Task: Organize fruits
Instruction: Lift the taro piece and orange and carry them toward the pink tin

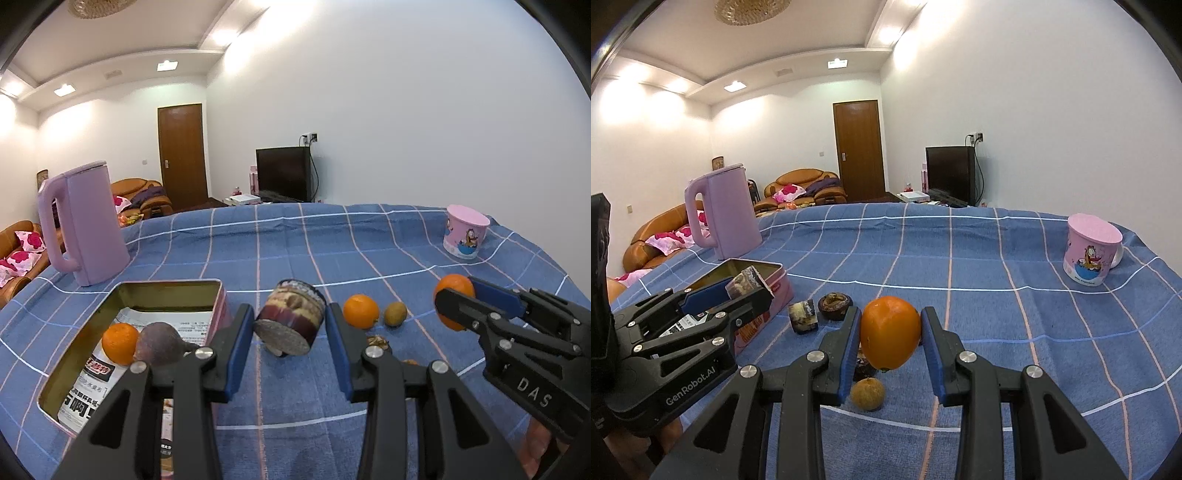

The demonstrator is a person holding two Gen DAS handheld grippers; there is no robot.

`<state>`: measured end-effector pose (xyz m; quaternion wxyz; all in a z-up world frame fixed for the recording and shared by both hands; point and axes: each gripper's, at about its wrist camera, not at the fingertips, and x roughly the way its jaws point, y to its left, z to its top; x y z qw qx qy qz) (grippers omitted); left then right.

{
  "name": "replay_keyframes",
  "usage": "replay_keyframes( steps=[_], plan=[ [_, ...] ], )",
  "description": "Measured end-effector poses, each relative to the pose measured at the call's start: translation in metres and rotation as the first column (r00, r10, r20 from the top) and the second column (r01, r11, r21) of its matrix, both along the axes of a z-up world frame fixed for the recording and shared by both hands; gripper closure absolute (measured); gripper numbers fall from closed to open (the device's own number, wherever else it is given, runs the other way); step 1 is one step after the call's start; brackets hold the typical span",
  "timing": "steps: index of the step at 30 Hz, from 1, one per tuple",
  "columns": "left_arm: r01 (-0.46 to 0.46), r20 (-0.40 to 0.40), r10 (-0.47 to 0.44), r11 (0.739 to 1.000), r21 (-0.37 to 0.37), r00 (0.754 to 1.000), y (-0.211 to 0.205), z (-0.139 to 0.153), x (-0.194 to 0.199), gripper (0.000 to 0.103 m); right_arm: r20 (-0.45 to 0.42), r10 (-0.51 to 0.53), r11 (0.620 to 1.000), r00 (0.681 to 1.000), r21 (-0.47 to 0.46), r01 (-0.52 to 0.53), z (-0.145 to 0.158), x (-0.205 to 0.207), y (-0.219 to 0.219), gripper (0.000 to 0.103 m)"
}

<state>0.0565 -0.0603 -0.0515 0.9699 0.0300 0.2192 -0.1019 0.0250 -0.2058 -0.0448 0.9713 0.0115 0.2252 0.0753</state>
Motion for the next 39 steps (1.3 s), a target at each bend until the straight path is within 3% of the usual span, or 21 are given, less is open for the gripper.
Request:
replay_keyframes(
  steps=[39],
  plan=[
    [-0.034, 0.139, 0.033, 0.999, 0.007, 0.99, 0.001, 0.009, -0.024, 0.061, 0.117, -0.006, 1.0, 0.993, -0.017, 0.008, 0.01, -0.021, 0.004, 0.068]
  ],
)
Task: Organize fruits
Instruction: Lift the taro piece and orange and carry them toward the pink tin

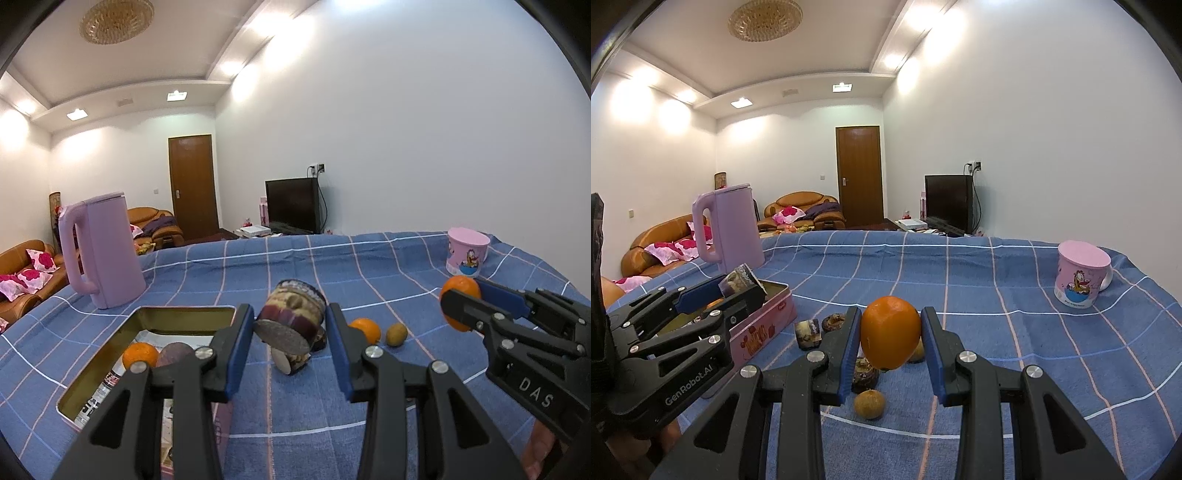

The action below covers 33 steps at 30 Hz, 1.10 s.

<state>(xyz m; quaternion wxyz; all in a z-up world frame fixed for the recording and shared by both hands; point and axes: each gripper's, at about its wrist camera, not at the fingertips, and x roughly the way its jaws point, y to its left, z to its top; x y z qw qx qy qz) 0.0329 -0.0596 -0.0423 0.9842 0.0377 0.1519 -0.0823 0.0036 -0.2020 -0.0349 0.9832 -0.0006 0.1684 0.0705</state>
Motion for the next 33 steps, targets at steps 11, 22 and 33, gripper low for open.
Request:
replay_keyframes(
  steps=[11, 22, 33],
  plan=[
    [-0.017, 0.05, 0.017, 1.0, 0.009, 0.999, 0.0, 0.003, -0.011, 0.061, 0.051, -0.004, 1.0, 0.999, -0.006, 0.004, 0.005, -0.01, 0.001, 0.068],
    [-0.057, 0.011, 0.057, 0.998, 0.011, 0.998, 0.017, 0.002, -0.004, 0.061, 0.03, 0.024, 1.0, 0.999, -0.016, -0.024, 0.003, -0.002, 0.013, 0.068],
    [-0.096, -0.022, 0.096, 0.995, 0.005, 0.995, 0.041, 0.0, 0.001, 0.061, 0.018, 0.073, 0.997, 0.997, -0.035, -0.073, 0.003, 0.008, 0.037, 0.068]
  ],
)
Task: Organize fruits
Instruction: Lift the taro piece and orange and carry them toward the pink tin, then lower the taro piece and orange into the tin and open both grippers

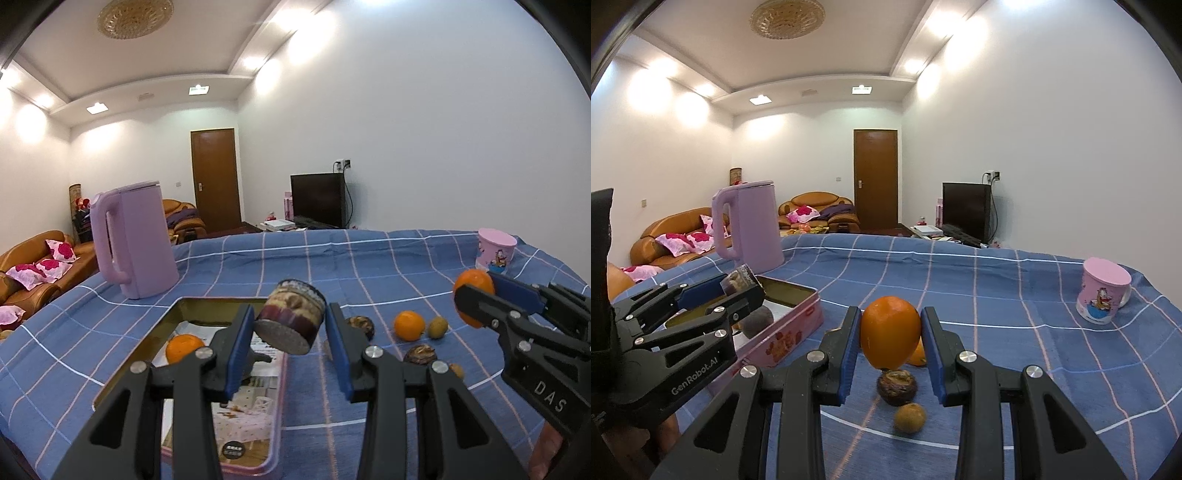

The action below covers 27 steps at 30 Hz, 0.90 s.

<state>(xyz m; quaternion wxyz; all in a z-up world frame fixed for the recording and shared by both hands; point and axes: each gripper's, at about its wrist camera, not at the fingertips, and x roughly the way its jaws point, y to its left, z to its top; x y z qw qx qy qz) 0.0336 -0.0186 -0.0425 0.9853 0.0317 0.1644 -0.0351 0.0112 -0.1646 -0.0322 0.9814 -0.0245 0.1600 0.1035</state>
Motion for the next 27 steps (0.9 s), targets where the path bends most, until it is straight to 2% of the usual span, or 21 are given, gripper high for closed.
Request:
replay_keyframes(
  steps=[27],
  plan=[
    [-0.153, -0.074, 0.154, 0.988, 0.007, 0.985, 0.071, -0.002, 0.023, 0.061, -0.024, 0.164, 0.985, 0.986, -0.045, -0.165, 0.002, 0.03, 0.082, 0.068]
  ],
)
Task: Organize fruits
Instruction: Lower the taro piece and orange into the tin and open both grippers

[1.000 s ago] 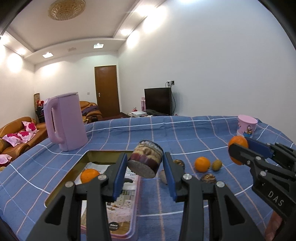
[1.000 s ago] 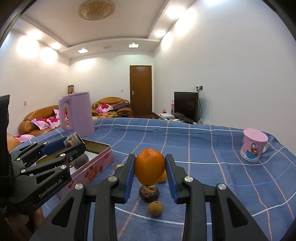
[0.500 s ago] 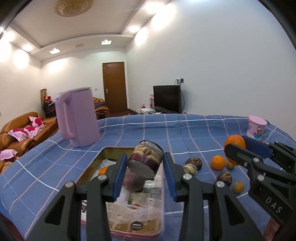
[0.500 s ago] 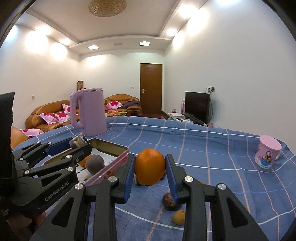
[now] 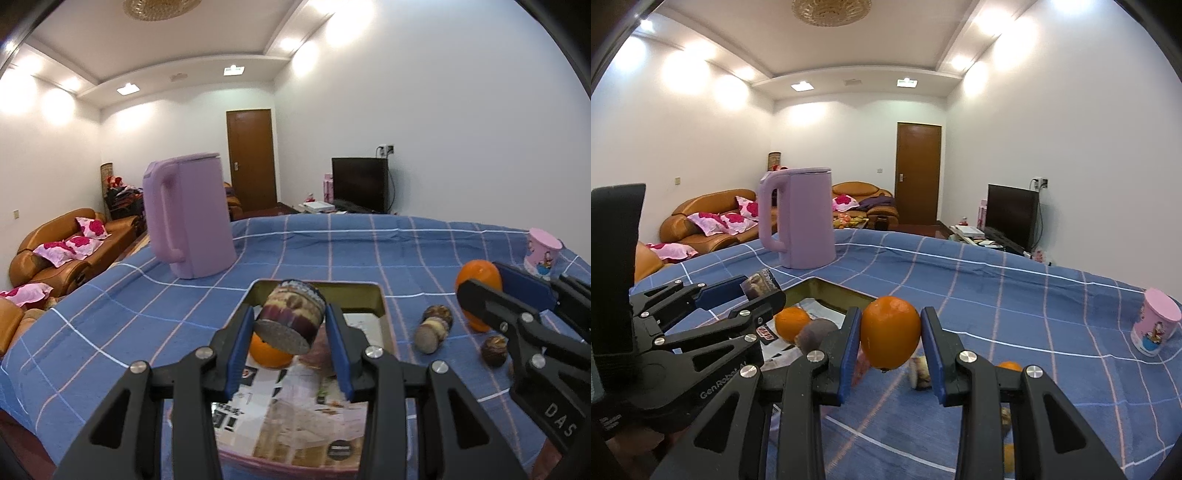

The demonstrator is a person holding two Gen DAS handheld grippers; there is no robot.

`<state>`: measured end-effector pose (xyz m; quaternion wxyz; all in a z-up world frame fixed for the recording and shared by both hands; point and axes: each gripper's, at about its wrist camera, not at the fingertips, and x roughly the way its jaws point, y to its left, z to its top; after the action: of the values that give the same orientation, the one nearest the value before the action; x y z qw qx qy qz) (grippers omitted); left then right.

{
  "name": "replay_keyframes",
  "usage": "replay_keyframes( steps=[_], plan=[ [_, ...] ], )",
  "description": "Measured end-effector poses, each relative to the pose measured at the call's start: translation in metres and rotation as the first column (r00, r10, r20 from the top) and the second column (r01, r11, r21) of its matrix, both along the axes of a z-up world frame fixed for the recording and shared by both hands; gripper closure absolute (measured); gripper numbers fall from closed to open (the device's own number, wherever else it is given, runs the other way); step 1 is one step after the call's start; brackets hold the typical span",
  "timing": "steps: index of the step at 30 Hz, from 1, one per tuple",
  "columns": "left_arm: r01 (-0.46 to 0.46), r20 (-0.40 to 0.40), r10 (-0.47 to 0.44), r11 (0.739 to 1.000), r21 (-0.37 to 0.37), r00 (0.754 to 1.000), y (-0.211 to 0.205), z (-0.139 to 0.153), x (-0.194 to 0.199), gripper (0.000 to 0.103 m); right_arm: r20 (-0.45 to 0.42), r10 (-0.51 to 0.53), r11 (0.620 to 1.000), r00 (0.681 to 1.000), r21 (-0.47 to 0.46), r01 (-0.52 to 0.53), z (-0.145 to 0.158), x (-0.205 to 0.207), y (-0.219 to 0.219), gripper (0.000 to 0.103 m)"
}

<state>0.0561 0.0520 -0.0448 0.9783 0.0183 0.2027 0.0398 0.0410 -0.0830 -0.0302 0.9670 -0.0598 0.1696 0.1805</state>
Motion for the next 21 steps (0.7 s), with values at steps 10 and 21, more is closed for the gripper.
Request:
replay_keyframes(
  steps=[10, 21],
  plan=[
    [-0.029, -0.041, 0.03, 0.999, 0.014, 0.999, 0.015, -0.004, 0.008, 0.061, -0.016, 0.044, 0.999, 0.999, -0.011, -0.044, -0.002, 0.01, 0.024, 0.068],
    [-0.059, -0.121, 0.058, 0.998, -0.002, 0.991, 0.036, -0.011, 0.022, 0.061, -0.057, 0.087, 0.995, 0.995, -0.041, -0.09, -0.011, 0.018, 0.047, 0.068]
  ],
)
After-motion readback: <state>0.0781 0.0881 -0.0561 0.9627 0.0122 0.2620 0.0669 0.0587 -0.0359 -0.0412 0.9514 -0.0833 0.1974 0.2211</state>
